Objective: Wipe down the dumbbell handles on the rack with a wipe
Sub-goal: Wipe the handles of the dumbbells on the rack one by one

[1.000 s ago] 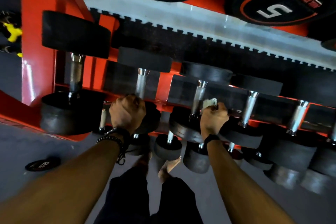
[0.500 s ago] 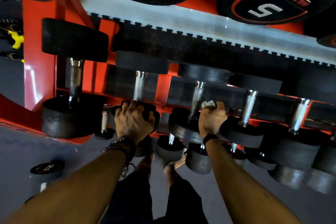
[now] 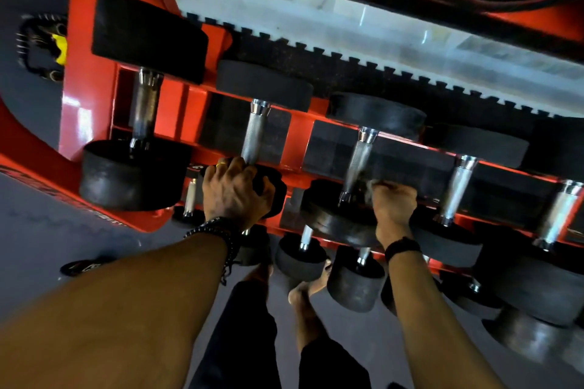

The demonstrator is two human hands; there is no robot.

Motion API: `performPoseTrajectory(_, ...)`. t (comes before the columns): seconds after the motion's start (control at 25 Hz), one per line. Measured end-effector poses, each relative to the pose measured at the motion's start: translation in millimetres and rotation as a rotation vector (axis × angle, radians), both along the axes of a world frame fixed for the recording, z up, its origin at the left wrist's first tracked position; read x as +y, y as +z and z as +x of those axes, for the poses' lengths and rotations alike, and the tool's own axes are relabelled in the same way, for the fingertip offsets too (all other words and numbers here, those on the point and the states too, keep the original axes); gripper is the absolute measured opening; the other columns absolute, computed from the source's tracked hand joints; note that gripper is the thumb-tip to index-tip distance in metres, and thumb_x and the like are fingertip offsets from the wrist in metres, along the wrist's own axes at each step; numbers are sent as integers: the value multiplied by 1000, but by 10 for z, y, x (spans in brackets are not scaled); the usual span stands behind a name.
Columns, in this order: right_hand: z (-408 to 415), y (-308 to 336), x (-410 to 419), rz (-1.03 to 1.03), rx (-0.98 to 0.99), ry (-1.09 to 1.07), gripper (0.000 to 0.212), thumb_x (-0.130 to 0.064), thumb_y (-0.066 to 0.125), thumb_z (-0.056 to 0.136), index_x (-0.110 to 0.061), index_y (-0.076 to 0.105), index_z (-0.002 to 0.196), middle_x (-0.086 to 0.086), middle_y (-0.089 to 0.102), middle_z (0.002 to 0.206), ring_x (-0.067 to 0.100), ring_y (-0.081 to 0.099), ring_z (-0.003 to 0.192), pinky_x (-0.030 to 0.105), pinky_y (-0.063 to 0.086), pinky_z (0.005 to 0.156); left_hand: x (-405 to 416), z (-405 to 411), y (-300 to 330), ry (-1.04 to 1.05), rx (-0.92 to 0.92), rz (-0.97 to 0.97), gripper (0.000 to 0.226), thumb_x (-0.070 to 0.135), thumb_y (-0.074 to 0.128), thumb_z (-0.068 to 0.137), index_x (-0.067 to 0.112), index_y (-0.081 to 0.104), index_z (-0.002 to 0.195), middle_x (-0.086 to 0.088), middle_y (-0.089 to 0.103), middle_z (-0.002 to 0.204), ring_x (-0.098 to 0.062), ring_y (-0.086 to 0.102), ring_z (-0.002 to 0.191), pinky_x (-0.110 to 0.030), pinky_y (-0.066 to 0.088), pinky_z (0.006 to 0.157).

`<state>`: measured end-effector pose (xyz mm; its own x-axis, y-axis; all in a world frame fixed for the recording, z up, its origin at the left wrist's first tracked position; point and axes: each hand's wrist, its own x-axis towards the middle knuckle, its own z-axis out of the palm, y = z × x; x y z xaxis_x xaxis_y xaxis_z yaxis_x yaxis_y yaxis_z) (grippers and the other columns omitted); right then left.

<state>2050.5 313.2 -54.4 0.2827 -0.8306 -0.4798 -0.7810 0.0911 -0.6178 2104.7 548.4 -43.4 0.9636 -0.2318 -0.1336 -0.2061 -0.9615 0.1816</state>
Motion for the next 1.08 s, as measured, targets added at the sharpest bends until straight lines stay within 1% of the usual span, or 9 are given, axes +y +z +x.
performPoseTrajectory(0.08,44,-15,8,173,89,168,16,-12,66,88,3,65,92,13,67,88,15,57,64,12,44,50,3,-7,-2,-4,-1,8,28,37,62,77,11,71,71,-10,63,77,-35,58,77,-40,43,72)
performPoseTrajectory(0.24,198,112,89,493,100,301,113,-99,36,60,-18,40,138,7,47,97,19,52,87,39,49,83,14,7,-17,0,14,6,30,38,61,77,11,71,71,-8,62,77,-34,57,77,-40,44,72)
performPoseTrajectory(0.32,210,173,39,641,42,336,110,-98,17,65,-13,52,125,20,59,92,23,58,80,37,51,74,12,-12,-12,-6,2,-4,31,39,59,78,11,72,72,-8,63,77,-34,58,78,-40,44,72)
performPoseTrajectory(0.4,207,221,17,696,-6,364,109,-92,12,71,-9,61,122,25,65,101,26,62,86,42,51,89,3,-36,10,-9,11,-5,33,40,57,78,11,72,72,-8,64,78,-34,58,78,-40,45,73)
performPoseTrajectory(0.52,204,169,71,515,134,520,127,-106,13,49,-31,34,150,9,43,146,15,46,111,44,35,108,12,11,7,-5,31,-16,33,40,57,78,10,70,71,-8,64,77,-34,58,78,-40,44,72)
performPoseTrajectory(0.68,240,190,11,787,-19,304,98,-91,33,73,-5,64,106,23,63,106,29,63,90,31,55,81,8,-23,-5,-11,25,-21,32,38,58,79,10,69,68,-9,62,76,-35,58,78,-40,44,72)
performPoseTrajectory(0.84,243,99,108,496,123,383,71,-68,71,72,-17,55,119,3,64,103,16,59,91,33,44,86,12,3,-5,-7,26,-30,33,38,57,78,10,70,69,-9,63,76,-35,59,77,-40,45,73)
performPoseTrajectory(0.96,283,87,87,813,-56,195,33,-28,85,72,-9,63,89,5,64,73,14,62,63,31,55,66,4,-21,-14,-16,17,-18,32,39,57,78,10,70,69,-8,63,77,-34,58,78,-40,44,73)
performPoseTrajectory(1.08,270,-39,40,662,24,340,29,-7,87,64,-13,62,77,3,66,81,19,65,75,29,56,72,22,-11,-13,-9,25,-10,34,40,56,79,10,70,70,-8,63,77,-33,57,78,-40,44,73)
